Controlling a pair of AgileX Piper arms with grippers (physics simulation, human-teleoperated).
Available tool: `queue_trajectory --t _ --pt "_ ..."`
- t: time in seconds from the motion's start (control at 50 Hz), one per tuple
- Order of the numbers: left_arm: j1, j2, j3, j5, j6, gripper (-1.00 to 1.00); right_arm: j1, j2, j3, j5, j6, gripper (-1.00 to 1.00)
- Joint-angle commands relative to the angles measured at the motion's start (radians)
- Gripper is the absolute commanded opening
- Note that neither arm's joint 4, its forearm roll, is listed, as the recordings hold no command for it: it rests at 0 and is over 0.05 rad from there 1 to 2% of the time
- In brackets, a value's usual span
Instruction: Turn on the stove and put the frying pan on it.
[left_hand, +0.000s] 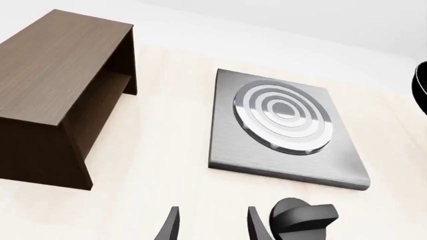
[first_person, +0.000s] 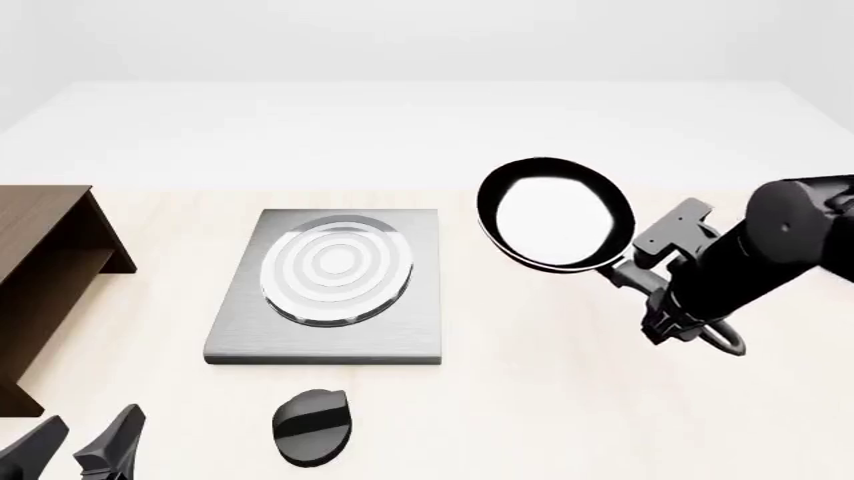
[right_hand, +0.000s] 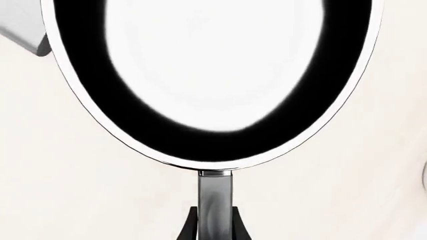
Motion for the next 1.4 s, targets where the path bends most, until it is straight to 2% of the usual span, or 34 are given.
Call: queue_trajectory --t 0.02,0.1,0.3,0.66,0.7,0.86,1.4 --pt "0.000 0.000 0.000 -0.001 0.001 1.00 0.104 0.051 -0.083 -0.001 0.052 -1.00" --pt "0.000 0.000 0.000 -0.001 0.001 1.00 0.103 0.064 -0.094 0.001 0.033 -1.00" --pt "0.000 0.000 0.000 -0.002 0.004 1.00 0.159 0.114 -0.147 0.015 0.042 -1.00" --pt "-0.001 0.000 0.000 -0.001 -0.001 1.00 0.288 0.215 -0.271 0.035 0.087 -1.00" --pt "0.000 0.000 0.000 -0.001 -0.003 1.00 0.324 0.227 -0.295 0.043 0.111 -1.00" --pt "0.000 0.000 0.000 -0.002 -0.002 1.00 0.350 0.279 -0.339 0.050 0.102 -1.00" --pt "0.001 0.000 0.000 -0.001 -0.002 1.00 0.466 0.421 -0.527 0.116 0.150 -1.00"
